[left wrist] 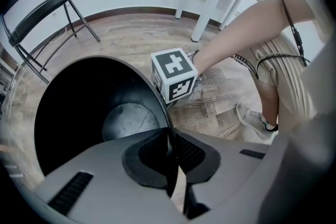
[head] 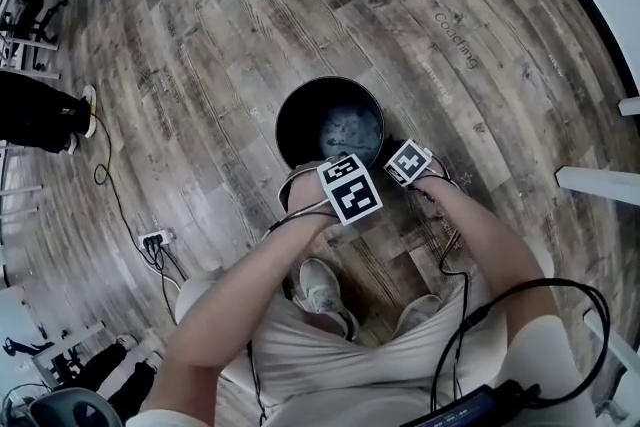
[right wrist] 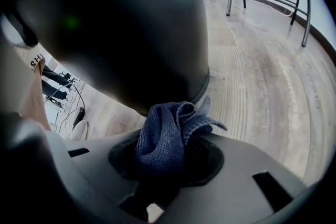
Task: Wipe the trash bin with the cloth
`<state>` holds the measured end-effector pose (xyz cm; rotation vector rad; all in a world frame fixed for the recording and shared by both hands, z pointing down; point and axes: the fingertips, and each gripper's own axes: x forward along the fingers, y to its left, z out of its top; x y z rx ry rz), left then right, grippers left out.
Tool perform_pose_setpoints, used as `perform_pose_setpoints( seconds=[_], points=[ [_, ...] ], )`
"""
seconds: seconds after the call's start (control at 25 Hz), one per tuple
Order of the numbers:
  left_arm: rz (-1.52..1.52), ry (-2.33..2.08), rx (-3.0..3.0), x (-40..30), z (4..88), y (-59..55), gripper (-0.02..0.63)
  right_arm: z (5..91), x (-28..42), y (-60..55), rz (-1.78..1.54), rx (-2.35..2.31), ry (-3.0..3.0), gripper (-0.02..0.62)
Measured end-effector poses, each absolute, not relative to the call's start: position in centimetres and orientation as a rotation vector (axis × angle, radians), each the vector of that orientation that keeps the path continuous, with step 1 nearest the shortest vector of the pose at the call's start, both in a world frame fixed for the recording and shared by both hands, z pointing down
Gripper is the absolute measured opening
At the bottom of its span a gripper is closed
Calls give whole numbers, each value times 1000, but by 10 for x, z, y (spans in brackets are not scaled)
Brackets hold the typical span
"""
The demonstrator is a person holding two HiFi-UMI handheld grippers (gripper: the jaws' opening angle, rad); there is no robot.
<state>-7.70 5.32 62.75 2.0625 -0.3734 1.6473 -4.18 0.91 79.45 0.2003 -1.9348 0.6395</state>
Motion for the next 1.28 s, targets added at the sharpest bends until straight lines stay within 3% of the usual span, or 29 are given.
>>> perform_pose_setpoints(
  seconds=[0.68,1.04,1.16,1.28],
  points=[
    [1371,-599,1831,-60,624,24,29,617,-23,6,377,98,-2096,115],
    [1220,-644,1820,-47,616,12,40,589,-18,2,355,183,-2137,117],
    [1249,-606,1873,-41,611,16,105,588,-14,-1,366,211,-2131,117],
    [1347,-565,1954,-39,597,18,121,583,-21,-3,352,210,-2145,117]
  ],
)
